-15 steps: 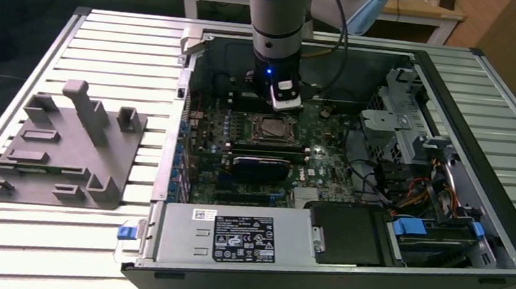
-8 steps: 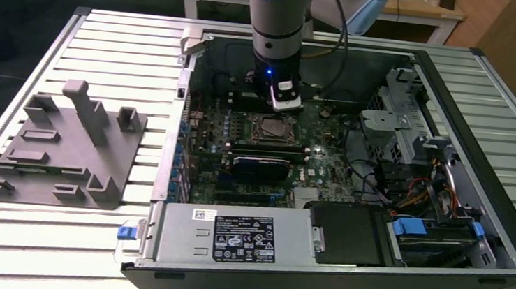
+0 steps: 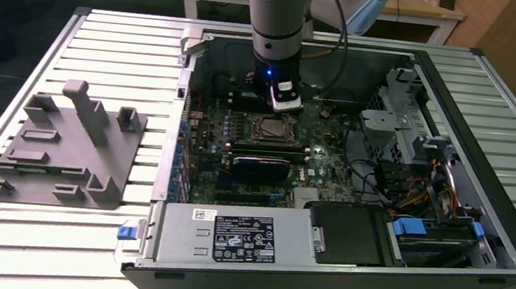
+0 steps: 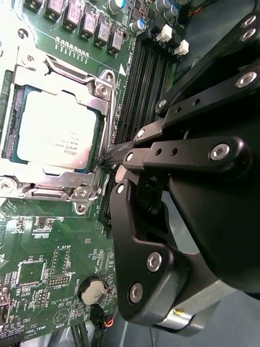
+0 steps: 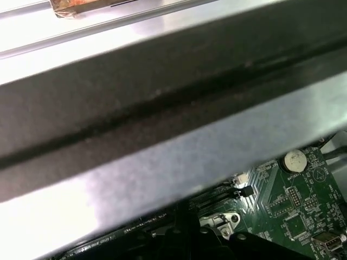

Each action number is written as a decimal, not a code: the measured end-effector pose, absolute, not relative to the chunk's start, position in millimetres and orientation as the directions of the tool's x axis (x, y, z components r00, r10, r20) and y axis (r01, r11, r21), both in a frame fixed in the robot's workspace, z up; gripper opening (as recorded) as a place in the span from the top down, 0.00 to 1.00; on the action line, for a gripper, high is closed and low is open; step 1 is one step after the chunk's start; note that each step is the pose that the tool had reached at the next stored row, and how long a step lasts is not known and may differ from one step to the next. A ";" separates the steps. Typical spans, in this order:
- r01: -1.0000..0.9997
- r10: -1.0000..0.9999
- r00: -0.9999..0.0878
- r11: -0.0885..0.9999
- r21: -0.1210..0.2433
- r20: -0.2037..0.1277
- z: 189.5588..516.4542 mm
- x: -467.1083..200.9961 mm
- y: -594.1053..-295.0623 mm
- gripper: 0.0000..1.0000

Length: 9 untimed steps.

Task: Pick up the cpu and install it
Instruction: 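Install the first cpu locking lever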

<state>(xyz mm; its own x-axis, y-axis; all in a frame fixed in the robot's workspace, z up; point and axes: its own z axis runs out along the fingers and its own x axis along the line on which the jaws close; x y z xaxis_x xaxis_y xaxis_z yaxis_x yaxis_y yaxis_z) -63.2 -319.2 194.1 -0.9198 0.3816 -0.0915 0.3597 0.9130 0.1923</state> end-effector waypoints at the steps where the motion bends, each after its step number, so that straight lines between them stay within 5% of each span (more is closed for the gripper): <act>1: 0.360 0.381 -0.920 0.913 0.191 -0.092 194.1 -63.2 -319.4 0.89; 9: 0.359 0.381 -0.920 0.914 0.190 -0.093 193.9 -63.1 -319.6 0.89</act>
<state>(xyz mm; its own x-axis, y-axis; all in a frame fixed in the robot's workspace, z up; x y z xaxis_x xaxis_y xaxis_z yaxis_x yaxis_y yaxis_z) -63.1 -319.6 193.9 -0.9198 0.3812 -0.0929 0.3594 0.9136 0.1902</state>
